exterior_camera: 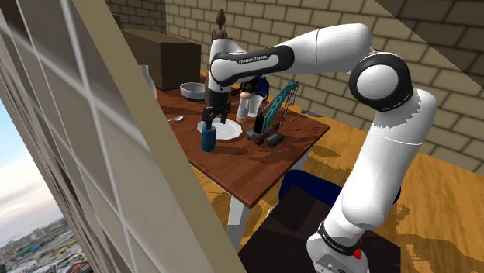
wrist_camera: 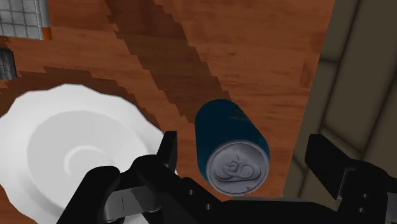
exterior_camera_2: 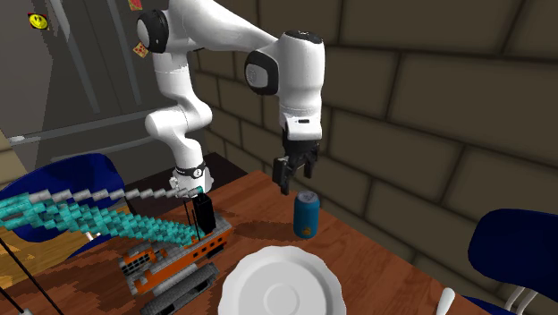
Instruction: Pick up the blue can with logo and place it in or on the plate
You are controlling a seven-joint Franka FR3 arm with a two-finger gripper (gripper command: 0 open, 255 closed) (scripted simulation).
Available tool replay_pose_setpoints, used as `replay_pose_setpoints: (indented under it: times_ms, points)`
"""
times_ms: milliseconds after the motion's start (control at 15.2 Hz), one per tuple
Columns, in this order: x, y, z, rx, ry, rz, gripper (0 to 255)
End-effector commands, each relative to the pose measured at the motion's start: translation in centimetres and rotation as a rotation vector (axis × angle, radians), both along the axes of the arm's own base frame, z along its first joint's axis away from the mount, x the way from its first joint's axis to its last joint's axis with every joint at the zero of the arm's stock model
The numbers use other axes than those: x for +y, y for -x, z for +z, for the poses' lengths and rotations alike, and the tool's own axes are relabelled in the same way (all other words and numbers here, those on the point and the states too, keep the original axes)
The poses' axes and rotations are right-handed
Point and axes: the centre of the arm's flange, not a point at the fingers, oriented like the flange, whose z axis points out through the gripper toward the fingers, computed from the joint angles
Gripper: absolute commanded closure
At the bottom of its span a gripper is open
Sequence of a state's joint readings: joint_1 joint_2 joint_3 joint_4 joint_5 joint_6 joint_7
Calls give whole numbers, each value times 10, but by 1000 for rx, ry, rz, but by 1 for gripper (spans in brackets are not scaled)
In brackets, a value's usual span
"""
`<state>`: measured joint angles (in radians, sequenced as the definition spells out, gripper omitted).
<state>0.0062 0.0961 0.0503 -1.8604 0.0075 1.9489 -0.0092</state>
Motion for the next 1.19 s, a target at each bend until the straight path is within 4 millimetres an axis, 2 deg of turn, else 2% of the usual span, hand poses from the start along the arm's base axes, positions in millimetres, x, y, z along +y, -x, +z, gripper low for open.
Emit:
replay_pose_setpoints:
  times_ms: [0, 66, 594, 1056, 1122]
  points:
    - [1, -26, -8, -7, 10, -1, 0]
    - [2, -35, -10, -10, 14, -1, 0]
    - [2, -35, -50, -10, 14, -1, 0]
    - [2, -35, -50, -10, 14, -1, 0]
    - [2, -35, -50, -10, 14, -1, 255]
